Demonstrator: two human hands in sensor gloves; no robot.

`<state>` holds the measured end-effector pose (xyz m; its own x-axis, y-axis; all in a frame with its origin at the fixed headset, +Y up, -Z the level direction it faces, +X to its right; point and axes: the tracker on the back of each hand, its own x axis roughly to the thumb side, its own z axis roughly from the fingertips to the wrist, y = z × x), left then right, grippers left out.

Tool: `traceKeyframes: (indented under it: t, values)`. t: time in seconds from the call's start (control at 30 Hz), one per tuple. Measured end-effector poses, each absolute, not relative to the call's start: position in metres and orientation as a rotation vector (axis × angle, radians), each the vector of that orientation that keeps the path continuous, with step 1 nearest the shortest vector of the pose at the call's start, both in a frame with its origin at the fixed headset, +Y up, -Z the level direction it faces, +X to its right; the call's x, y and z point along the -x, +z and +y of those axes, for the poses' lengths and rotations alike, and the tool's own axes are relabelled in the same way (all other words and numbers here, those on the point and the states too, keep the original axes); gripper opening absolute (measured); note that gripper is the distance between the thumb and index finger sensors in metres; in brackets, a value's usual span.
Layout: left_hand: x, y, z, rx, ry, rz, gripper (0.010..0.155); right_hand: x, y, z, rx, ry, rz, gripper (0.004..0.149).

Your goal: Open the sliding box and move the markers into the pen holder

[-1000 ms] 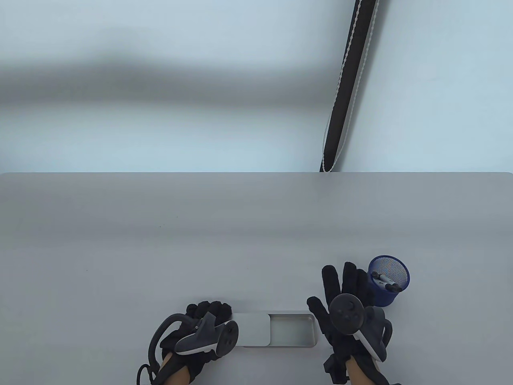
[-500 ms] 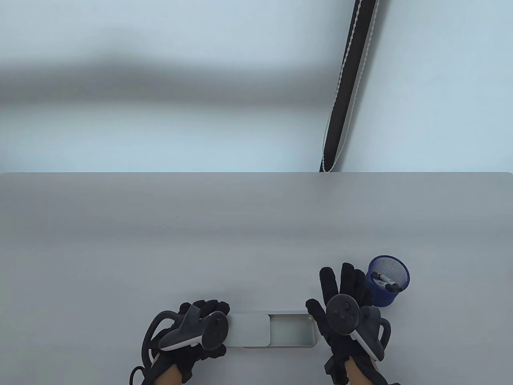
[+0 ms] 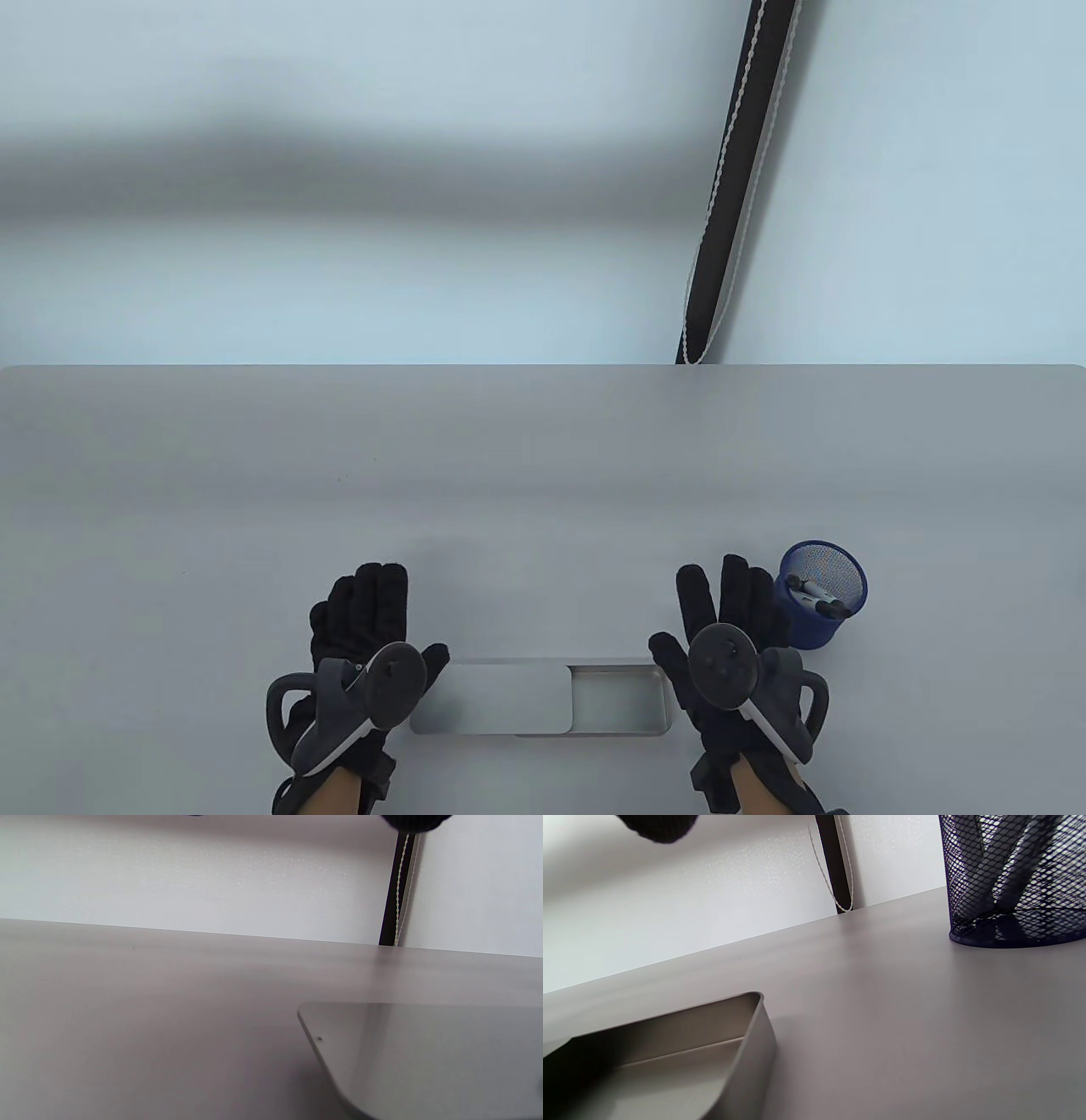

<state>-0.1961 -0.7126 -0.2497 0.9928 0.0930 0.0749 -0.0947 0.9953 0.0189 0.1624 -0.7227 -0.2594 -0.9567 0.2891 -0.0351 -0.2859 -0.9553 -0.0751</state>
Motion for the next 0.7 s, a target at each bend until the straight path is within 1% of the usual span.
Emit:
traceKeyframes:
  t: [0.07,0.17,0.23,0.47,0.7]
  values:
    - [0.1985,-0.2491,-0.7124,-0.051,0.087,-0.044,0.095,-0.1630,-0.2594,-0.7224,0.067,2.856,-0.113,0.076]
    - [0.1998,-0.2492,-0.7144,-0.049,0.061,-0.027,0.095,-0.1635,-0.2592,-0.7222,0.068,2.859,-0.127,0.076]
    - [0.2006,-0.2495,-0.7151,-0.039,0.054,-0.031,0.095,-0.1641,-0.2592,-0.7220,0.068,2.865,-0.136,0.076]
    - [0.2016,-0.2496,-0.7102,-0.072,0.049,-0.044,0.095,-0.1678,-0.2584,-0.7197,0.093,2.879,-0.181,0.075]
    - [0.2012,-0.2512,-0.7157,-0.046,0.050,-0.057,0.095,-0.1687,-0.2579,-0.7199,0.101,2.897,-0.198,0.075]
